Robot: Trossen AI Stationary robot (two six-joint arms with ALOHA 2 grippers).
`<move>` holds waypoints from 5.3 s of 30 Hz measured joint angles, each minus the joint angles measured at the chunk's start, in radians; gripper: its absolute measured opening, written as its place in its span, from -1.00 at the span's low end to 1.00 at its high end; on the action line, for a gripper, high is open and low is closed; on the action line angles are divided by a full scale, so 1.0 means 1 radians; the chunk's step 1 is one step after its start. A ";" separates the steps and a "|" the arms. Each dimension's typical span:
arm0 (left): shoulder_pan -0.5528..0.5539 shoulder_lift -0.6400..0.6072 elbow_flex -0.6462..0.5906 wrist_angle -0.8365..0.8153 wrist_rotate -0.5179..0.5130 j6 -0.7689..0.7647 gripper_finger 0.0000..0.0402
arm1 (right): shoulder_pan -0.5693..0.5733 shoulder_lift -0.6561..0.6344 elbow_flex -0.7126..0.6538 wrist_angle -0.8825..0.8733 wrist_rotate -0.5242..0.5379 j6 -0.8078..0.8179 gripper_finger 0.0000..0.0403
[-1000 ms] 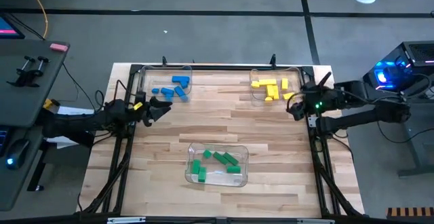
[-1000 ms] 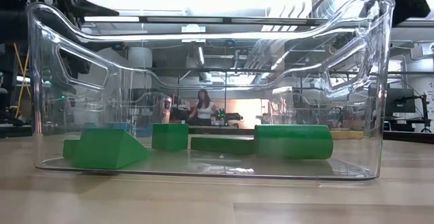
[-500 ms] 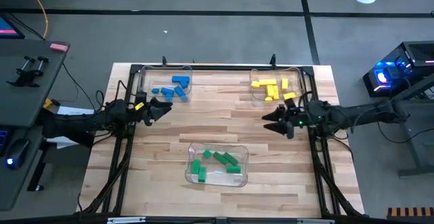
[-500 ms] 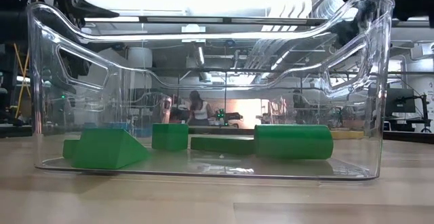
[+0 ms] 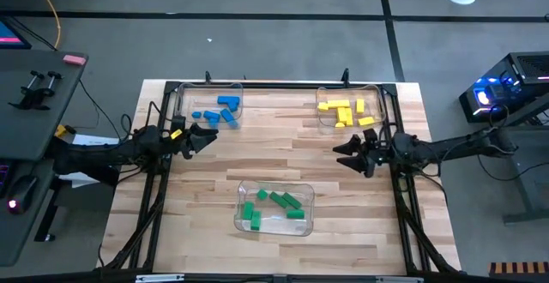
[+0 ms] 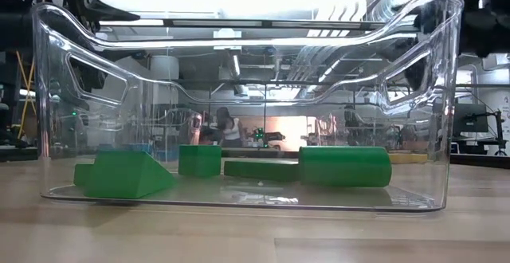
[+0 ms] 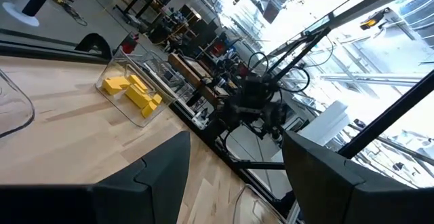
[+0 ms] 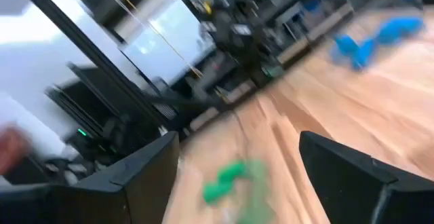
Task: Sort blocks
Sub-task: Return to Home Position
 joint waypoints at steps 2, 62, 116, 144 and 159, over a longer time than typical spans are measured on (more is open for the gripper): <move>0.000 0.000 0.000 0.000 0.000 0.000 0.10 | 0.000 0.000 0.000 -0.065 0.000 -0.005 0.50; -0.098 -0.193 -0.014 -0.179 0.017 0.630 0.10 | -0.017 -0.516 0.011 -0.691 -0.006 -0.005 0.50; -0.080 -0.190 -0.014 -0.274 0.115 0.969 0.10 | -0.017 -0.516 0.011 -0.720 -0.006 -0.005 0.50; -0.080 -0.190 -0.014 -0.273 0.115 0.969 0.10 | -0.017 -0.517 0.011 -0.720 -0.006 -0.005 0.50; -0.080 -0.190 -0.014 -0.273 0.115 0.969 0.10 | -0.005 -0.543 -0.056 -0.513 -0.019 -0.749 0.50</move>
